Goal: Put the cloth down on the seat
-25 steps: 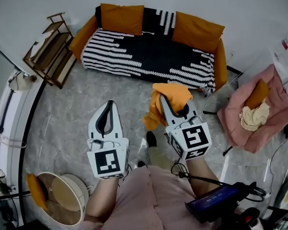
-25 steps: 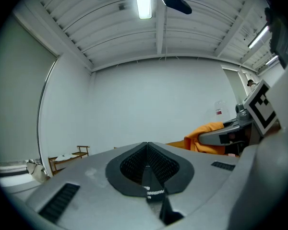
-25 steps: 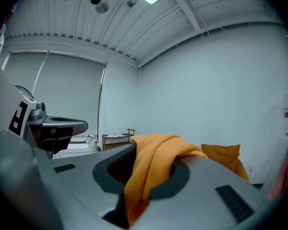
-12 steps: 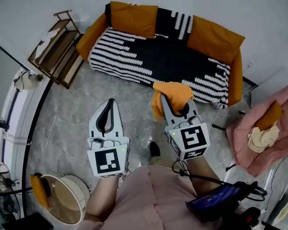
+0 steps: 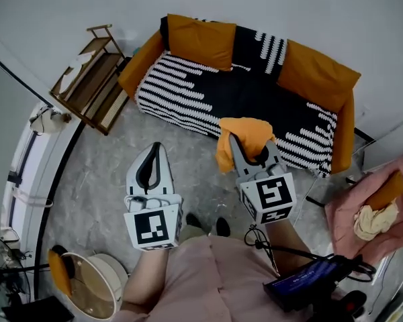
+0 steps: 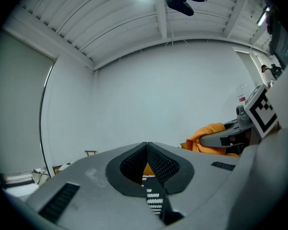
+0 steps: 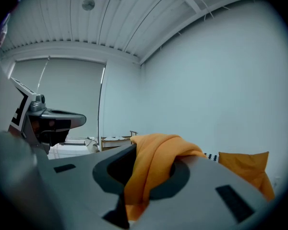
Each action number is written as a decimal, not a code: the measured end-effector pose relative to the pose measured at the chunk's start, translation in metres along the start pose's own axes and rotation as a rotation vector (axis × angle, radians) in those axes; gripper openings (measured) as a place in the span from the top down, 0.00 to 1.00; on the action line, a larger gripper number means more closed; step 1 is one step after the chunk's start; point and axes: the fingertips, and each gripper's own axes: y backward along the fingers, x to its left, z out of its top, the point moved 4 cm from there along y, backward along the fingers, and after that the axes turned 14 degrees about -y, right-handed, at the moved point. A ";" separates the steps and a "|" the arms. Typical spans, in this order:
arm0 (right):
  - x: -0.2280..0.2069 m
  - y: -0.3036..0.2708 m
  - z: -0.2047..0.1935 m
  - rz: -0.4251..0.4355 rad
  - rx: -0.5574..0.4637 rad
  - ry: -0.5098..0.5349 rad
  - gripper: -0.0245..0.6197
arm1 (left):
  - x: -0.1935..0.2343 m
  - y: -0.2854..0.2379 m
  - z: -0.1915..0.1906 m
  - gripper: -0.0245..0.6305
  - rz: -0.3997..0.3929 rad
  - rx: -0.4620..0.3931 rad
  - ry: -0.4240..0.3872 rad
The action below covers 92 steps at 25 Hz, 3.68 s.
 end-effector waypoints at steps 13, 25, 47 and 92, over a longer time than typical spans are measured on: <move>-0.013 -0.131 0.003 -0.037 0.051 -0.005 0.87 | 0.068 -0.123 -0.063 0.95 -0.027 0.025 0.038; -0.026 -0.287 0.047 -0.137 0.020 0.009 0.87 | 0.164 -0.275 -0.086 0.95 -0.112 -0.033 0.058; -0.097 -0.429 0.084 -0.157 0.018 0.017 0.87 | 0.184 -0.448 -0.113 0.95 -0.176 -0.024 0.039; -0.298 -0.632 -0.162 -0.166 0.664 -0.236 0.71 | 0.079 -0.685 -0.279 0.95 -0.393 0.311 0.128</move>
